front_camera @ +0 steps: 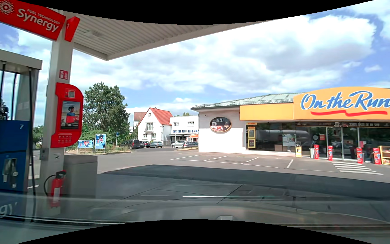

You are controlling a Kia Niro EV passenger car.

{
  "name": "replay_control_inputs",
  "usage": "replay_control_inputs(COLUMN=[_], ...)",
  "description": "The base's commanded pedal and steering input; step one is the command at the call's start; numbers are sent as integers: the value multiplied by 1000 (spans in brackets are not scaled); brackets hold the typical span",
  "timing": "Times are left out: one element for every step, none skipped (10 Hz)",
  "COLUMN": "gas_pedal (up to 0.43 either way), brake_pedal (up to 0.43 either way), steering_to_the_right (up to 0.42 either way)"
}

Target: Follow the waypoints while adhering to traffic rules and regulations

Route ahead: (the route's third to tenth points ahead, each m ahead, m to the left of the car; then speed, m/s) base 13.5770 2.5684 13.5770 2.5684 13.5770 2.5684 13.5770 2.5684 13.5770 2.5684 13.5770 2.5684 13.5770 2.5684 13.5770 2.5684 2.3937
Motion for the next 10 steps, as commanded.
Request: replay_control_inputs(gas_pedal=[0, 0, 0, 0, 0, 0, 0, 0, 0, 0], brake_pedal=[0, 0, 0, 0, 0, 0, 0, 0, 0, 0], steering_to_the_right=[331, 330, 330, 329, 325, 318, 308, 295, 279, 258])
